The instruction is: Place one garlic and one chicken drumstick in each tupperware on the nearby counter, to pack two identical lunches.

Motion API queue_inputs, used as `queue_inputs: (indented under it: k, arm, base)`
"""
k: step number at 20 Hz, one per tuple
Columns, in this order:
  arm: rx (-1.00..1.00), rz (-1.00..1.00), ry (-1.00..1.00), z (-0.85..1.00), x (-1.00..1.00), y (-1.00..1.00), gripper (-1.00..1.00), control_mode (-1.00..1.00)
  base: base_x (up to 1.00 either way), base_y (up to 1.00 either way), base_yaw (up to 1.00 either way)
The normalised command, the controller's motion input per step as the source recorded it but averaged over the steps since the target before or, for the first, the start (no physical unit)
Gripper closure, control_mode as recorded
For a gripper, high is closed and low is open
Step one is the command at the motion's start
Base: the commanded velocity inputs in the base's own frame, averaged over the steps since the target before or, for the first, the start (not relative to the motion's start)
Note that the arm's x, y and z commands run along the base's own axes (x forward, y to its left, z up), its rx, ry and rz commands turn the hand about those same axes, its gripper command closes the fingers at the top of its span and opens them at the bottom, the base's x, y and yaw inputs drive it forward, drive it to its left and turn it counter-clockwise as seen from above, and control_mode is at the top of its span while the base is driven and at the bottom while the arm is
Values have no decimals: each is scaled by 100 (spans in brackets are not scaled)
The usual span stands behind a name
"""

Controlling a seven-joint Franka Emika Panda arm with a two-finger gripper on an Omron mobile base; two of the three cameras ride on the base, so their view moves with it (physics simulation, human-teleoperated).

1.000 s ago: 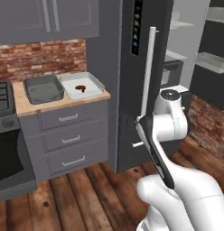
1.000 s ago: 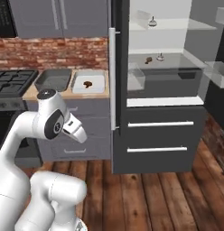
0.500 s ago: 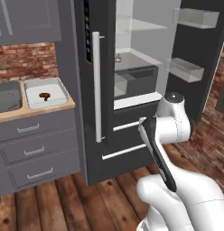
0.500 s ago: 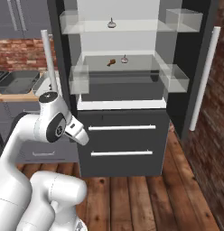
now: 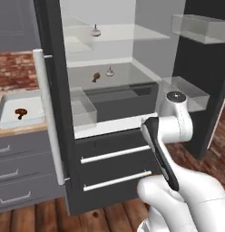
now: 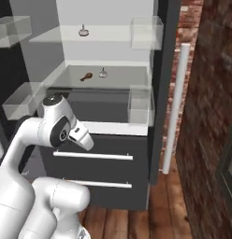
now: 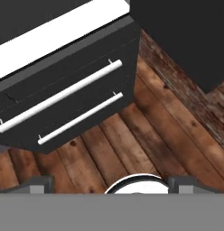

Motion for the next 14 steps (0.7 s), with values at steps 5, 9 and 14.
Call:
queue_inputs:
  k: [5,9,14]
  arm:
    - [0,0,0,0,0,0,-100,100]
    - [0,0,0,0,0,0,-100,100]
    - [0,0,0,0,0,0,-100,100]
  base:
    - [100,-26,37]
    - [100,-18,28]
    - [100,-29,7]
